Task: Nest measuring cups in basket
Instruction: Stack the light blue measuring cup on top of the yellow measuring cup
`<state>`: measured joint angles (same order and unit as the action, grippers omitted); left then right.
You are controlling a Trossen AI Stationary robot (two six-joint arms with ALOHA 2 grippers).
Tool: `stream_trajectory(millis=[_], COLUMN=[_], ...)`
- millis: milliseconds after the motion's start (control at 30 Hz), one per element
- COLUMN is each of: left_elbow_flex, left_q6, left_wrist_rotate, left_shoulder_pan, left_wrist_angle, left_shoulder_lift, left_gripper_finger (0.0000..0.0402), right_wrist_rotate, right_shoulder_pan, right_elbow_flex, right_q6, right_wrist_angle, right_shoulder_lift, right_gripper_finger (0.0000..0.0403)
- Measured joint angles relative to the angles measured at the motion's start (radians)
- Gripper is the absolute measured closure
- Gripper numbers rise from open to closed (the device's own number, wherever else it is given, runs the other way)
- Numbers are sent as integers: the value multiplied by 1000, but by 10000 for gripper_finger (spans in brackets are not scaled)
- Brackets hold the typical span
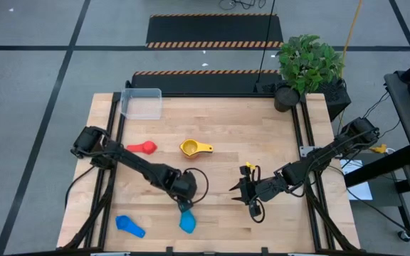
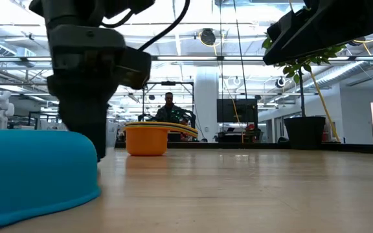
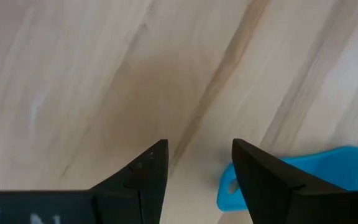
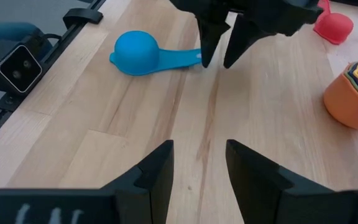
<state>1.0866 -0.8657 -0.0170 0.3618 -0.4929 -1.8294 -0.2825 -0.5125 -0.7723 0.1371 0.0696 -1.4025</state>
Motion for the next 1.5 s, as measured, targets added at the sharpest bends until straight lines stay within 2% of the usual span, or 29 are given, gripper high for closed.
stream_trajectory(millis=[1300, 1400, 1500], left_elbow_flex=[2, 2, 2], left_q6=[-28, -20, -16], left_wrist_rotate=[-37, -35, -35], left_shoulder_pan=[112, 112, 116], left_wrist_angle=[23, 23, 22], left_shoulder_lift=[13, 13, 13], left_gripper_finger=[220, 229, 257], right_wrist_rotate=[-1, -1, -2], right_shoulder_pan=[0, 0, 0], right_elbow_flex=[0, 0, 0], right_q6=[0, 1, 1], right_wrist_angle=[1, 1, 1], right_shoulder_lift=[0, 0, 0], right_gripper_finger=[261, 261, 261])
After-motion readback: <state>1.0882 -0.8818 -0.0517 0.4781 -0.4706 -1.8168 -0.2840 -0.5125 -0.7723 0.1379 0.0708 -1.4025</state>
